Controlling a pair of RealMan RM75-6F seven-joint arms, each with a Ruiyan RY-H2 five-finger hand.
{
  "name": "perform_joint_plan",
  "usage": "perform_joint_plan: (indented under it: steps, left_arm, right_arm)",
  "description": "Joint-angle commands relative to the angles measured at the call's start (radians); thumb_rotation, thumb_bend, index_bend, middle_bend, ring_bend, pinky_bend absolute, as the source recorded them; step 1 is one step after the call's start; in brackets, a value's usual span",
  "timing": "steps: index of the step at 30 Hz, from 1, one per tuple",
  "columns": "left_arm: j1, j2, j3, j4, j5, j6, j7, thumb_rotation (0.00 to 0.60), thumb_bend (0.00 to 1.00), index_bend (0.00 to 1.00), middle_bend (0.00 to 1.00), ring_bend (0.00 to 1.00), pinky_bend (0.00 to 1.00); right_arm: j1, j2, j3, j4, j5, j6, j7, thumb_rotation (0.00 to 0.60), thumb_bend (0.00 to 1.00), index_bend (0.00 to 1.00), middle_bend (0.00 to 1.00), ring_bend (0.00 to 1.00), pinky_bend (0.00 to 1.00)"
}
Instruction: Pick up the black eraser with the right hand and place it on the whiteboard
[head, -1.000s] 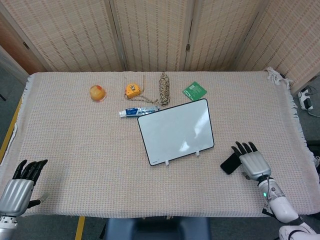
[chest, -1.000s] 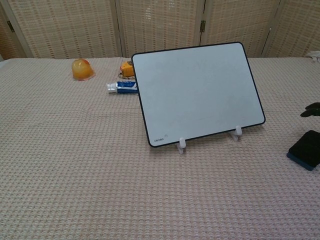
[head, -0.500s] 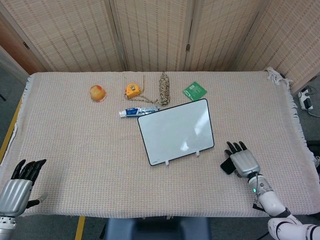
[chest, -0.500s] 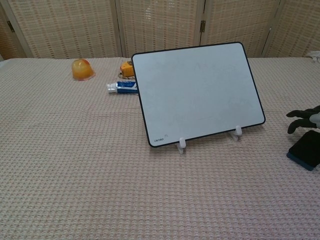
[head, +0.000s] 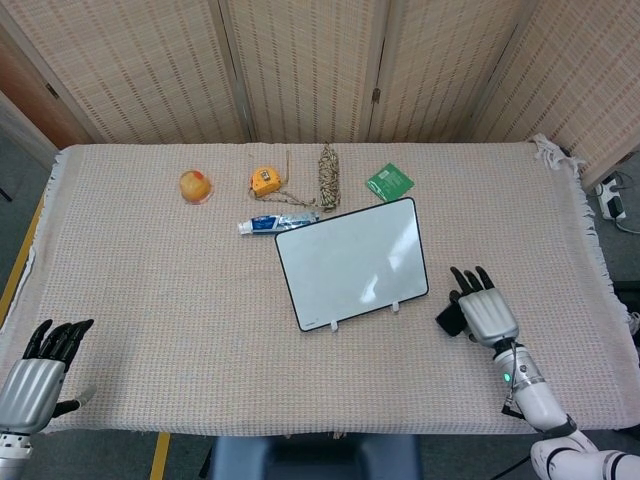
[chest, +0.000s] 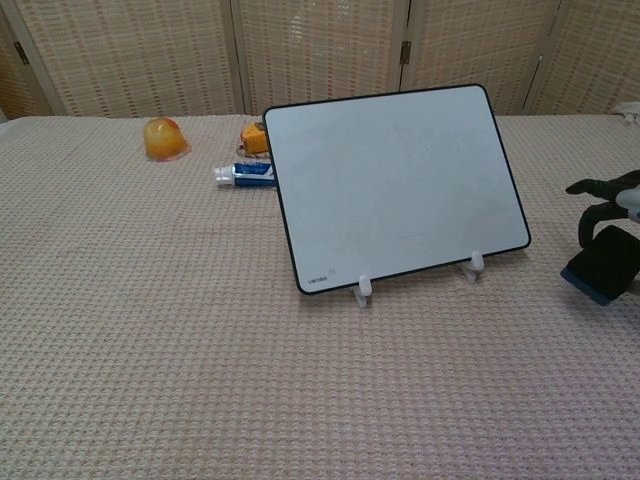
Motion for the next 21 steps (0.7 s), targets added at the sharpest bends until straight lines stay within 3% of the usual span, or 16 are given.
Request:
perform_joint_plan:
  steps: [1, 9, 21]
  left_arm:
    - [0.0, -0.001, 0.0, -0.001, -0.001, -0.001, 0.004, 0.6, 0.21, 0.04, 0.18, 0.14, 0.07]
    - [0.004, 0.003, 0.0, -0.004, 0.002, 0.009, -0.008, 0.6, 0.21, 0.04, 0.18, 0.14, 0.07]
    - [0.016, 0.025, 0.009, -0.012, 0.028, 0.038, -0.057, 0.6, 0.21, 0.04, 0.18, 0.14, 0.07]
  right_arm:
    - [-0.017, -0.043, 0.018, 0.031, -0.099, 0.102, 0.074, 0.6, 0.31, 0.56, 0.06, 0.1, 0.0]
    - [0.014, -0.229, 0.084, 0.2, -0.221, 0.256, 0.106, 0.6, 0.31, 0.56, 0.06, 0.1, 0.0]
    - [0.115, -0.407, 0.184, 0.374, -0.191, 0.237, 0.087, 0.6, 0.31, 0.56, 0.07, 0.1, 0.0]
